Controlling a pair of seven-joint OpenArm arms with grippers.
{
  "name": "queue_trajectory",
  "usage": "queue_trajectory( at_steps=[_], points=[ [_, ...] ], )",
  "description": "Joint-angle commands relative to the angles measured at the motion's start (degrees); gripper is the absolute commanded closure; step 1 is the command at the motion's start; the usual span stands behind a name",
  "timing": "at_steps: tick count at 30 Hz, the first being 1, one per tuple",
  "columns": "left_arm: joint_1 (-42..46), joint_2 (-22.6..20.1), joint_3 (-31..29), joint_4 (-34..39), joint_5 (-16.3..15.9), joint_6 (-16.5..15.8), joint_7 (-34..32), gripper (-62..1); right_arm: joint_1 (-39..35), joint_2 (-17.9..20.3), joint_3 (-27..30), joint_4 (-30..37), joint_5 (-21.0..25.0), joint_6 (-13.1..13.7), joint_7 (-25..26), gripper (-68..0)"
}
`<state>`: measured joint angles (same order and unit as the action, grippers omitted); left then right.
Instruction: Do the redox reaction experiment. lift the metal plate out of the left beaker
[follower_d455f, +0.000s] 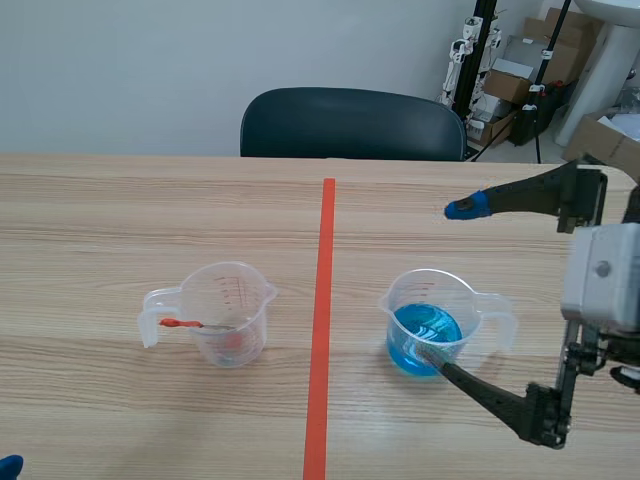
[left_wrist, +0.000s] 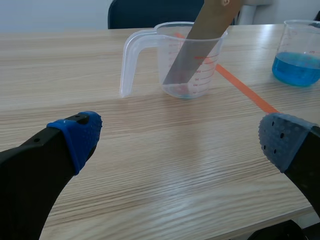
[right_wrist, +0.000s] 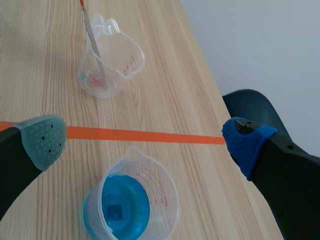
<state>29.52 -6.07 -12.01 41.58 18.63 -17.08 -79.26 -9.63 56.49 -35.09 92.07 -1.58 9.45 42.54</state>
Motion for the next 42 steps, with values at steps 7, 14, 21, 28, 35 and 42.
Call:
queue_trajectory(
  at_steps=[7,14,21,28,35,42],
  points=[
    [0.0,-0.81,-0.33,0.57,3.93,6.58,-3.93,-62.3,8.26,-4.76,-7.28,-4.07,-2.1,-0.37,0.55,-67.9],
    [0.02,-0.94,-0.33,0.57,3.87,7.08,-8.2,-62.3,14.8,-9.33,-13.6,-7.26,-3.04,-0.37,-0.28,-67.9],
    [0.0,-1.09,-0.33,0.57,3.45,6.86,-8.35,-62.3,20.2,-13.84,-20.39,-9.62,-4.31,-0.35,-1.97,-67.9],
    [0.02,-1.46,-0.33,0.57,3.5,6.82,-8.22,-62.3,24.81,-18.01,-26.73,-12.7,-4.46,-0.37,-2.86,-67.9],
    [0.0,-1.46,-0.33,0.59,3.5,6.88,-8.37,-62.3,25.97,-22.01,-28.37,-13.62,-4.44,-0.61,-5.68,-67.9],
    [0.02,-1.46,-0.22,0.57,3.45,4.92,-8.68,-62.3,26.16,-25.79,-28.37,-13.62,-5.66,-0.57,-7.52,-67.9]
  ],
)
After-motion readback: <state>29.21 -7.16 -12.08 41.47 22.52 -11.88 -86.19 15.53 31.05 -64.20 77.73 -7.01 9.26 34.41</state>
